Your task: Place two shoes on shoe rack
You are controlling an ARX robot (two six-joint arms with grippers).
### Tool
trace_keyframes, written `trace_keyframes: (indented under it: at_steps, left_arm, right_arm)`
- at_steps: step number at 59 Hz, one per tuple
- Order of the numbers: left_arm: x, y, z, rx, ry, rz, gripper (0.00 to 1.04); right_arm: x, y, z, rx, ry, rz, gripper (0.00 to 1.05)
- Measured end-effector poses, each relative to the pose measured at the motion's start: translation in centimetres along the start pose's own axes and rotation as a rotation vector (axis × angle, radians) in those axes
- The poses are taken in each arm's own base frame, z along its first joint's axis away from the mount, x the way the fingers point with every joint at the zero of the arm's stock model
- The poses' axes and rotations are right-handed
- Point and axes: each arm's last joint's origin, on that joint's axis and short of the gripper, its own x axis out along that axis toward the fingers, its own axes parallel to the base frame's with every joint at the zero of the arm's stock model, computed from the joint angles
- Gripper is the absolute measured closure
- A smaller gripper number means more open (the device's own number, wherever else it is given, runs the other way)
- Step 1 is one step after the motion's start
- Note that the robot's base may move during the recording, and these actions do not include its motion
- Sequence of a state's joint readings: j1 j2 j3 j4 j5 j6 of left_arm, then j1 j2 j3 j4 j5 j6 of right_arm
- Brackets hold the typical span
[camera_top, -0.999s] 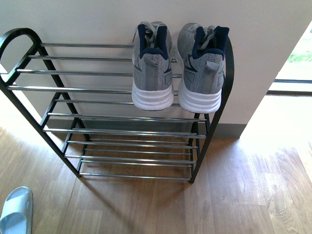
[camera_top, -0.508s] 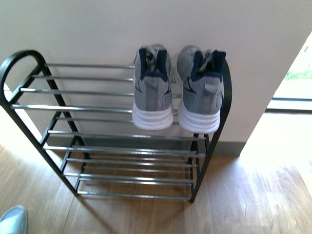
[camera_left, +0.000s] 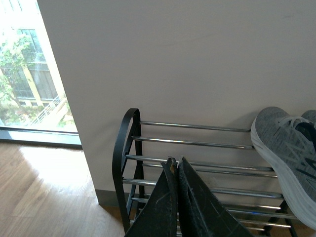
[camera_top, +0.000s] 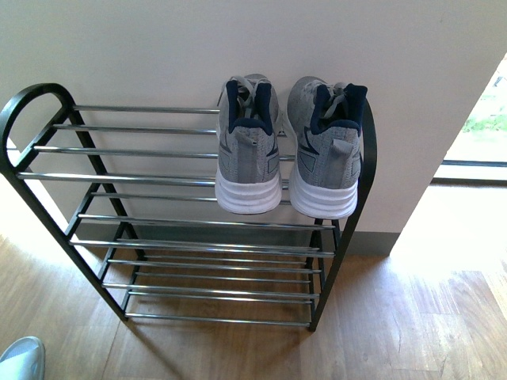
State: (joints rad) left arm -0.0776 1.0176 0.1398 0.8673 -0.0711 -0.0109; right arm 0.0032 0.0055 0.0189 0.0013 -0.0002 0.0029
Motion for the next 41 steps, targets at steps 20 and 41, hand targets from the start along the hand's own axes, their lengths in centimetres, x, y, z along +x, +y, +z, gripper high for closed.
trace_keyframes:
  at_steps: [20,41]
  left_arm:
    - [-2.7,1.1,-1.5,0.0,0.009,0.004,1.04]
    - [-4.6,1.1,-1.0,0.0,-0.012,0.003,1.04]
  right_arm:
    - [0.0,0.0,0.0,0.0,0.0,0.0,0.09]
    - [0.0,0.0,0.0,0.0,0.0,0.0,0.09]
